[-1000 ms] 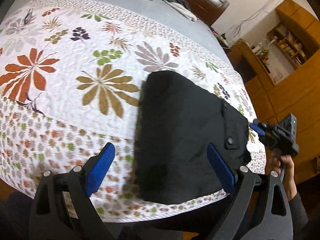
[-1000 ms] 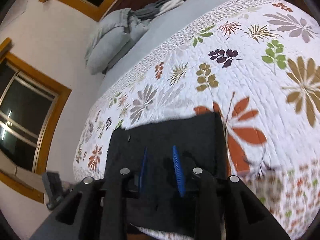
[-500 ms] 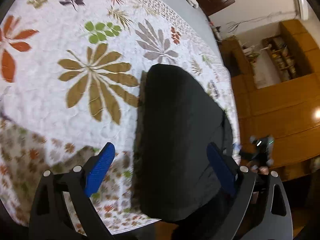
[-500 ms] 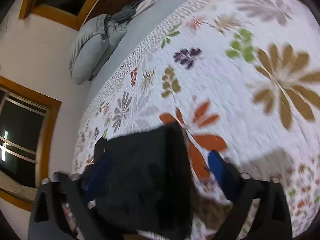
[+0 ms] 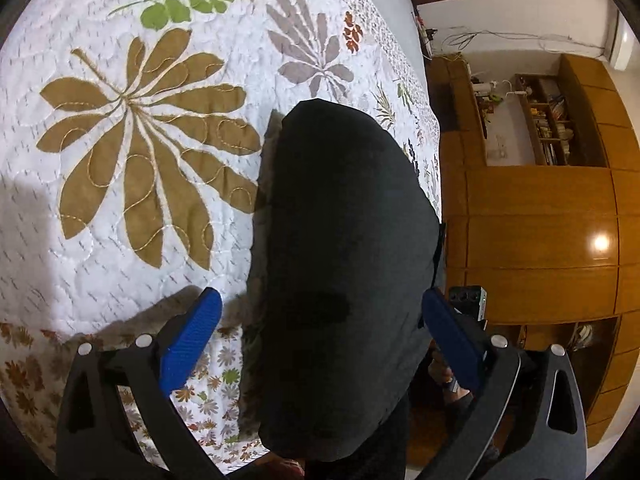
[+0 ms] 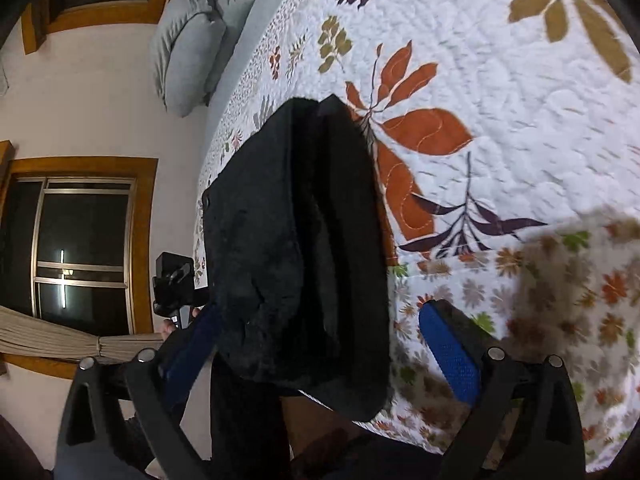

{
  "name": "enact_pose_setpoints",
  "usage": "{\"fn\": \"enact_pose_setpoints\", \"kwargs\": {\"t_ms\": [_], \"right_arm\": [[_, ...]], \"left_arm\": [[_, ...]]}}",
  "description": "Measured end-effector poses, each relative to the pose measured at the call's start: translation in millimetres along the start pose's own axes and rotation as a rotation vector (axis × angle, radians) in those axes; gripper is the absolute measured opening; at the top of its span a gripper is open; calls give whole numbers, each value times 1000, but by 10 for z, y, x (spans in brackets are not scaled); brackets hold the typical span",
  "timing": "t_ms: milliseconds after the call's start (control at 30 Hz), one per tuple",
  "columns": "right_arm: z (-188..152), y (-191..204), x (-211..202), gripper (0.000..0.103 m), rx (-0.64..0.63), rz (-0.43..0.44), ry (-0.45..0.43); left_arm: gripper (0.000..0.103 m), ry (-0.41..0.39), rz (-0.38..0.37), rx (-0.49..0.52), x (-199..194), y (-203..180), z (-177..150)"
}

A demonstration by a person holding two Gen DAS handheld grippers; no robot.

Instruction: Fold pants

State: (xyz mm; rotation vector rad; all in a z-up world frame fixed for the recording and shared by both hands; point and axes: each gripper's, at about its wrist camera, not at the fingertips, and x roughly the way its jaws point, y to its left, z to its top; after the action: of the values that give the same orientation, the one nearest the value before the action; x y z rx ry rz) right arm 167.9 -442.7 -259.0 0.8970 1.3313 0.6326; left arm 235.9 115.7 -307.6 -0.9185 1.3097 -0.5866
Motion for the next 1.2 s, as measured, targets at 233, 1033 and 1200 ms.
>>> {"fn": "enact_pose_setpoints", "kwargs": {"t_ms": [233, 1033, 1200], "right_arm": [[10, 44, 150, 100, -2, 15, 16], [144, 12, 283, 100, -12, 49, 70], [163, 97, 348, 100, -23, 65, 94]], "left_arm": [[100, 60, -26, -5, 106, 40, 8], [100, 163, -63, 9, 657, -92, 10], [100, 154, -38, 35, 671, -126, -41]]}}
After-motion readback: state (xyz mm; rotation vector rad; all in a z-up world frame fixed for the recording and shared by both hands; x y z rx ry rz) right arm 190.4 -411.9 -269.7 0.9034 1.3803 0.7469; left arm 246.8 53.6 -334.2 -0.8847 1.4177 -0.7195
